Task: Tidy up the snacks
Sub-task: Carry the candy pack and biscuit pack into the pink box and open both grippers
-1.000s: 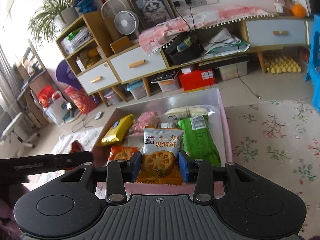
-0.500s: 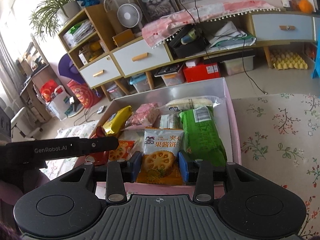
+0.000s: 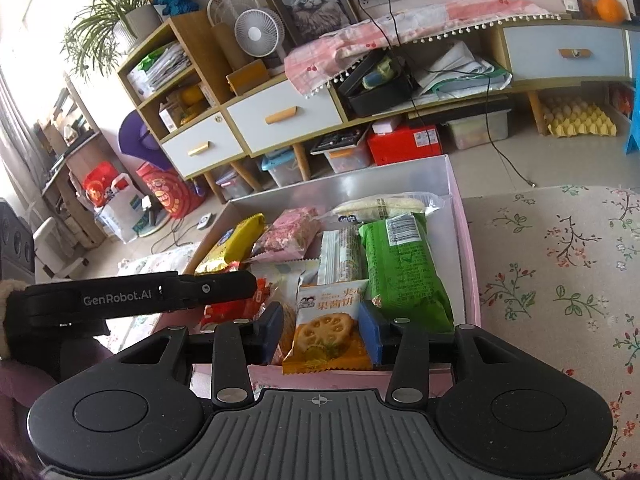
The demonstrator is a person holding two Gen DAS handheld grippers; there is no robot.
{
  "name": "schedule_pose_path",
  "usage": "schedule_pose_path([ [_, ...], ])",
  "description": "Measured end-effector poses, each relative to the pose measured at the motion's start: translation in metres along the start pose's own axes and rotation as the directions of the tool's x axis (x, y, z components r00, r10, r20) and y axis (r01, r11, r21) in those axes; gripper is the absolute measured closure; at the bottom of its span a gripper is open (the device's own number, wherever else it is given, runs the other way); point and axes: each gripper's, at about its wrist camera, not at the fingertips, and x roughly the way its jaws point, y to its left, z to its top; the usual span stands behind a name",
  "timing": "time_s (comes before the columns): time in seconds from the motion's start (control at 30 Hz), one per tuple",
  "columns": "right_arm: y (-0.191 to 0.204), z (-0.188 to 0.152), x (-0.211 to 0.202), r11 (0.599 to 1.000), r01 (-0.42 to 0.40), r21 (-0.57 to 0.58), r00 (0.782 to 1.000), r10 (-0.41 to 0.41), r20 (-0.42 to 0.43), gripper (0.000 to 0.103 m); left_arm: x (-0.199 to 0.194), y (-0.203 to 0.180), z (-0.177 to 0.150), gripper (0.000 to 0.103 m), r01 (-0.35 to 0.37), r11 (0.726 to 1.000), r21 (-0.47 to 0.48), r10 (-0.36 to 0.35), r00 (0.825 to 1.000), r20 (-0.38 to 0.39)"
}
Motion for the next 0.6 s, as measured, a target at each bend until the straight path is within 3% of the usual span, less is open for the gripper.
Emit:
schedule_pose_path([
  [0.37,0.002,0.009,-0.019,1.0,0.004,0.007,1.0,-0.004,-0.005,0.047,-0.017,-0.01,-0.003,0.041,-0.073,0.997,0.026,0.073,0.997,0.003],
  [0.47,0.005,0.009,-0.029,1.0,0.02,-0.004,1.0,-0.02,-0.013,0.035,-0.026,-0.015,-0.005,0.031,-0.1,0.994,0.038,0.1,0.995,0.006],
  [0.6,0.01,0.009,-0.042,0.999,0.037,-0.01,0.999,-0.037,-0.026,0.029,-0.039,-0.018,-0.009,0.019,-0.132,0.99,0.044,0.131,0.991,0.006],
])
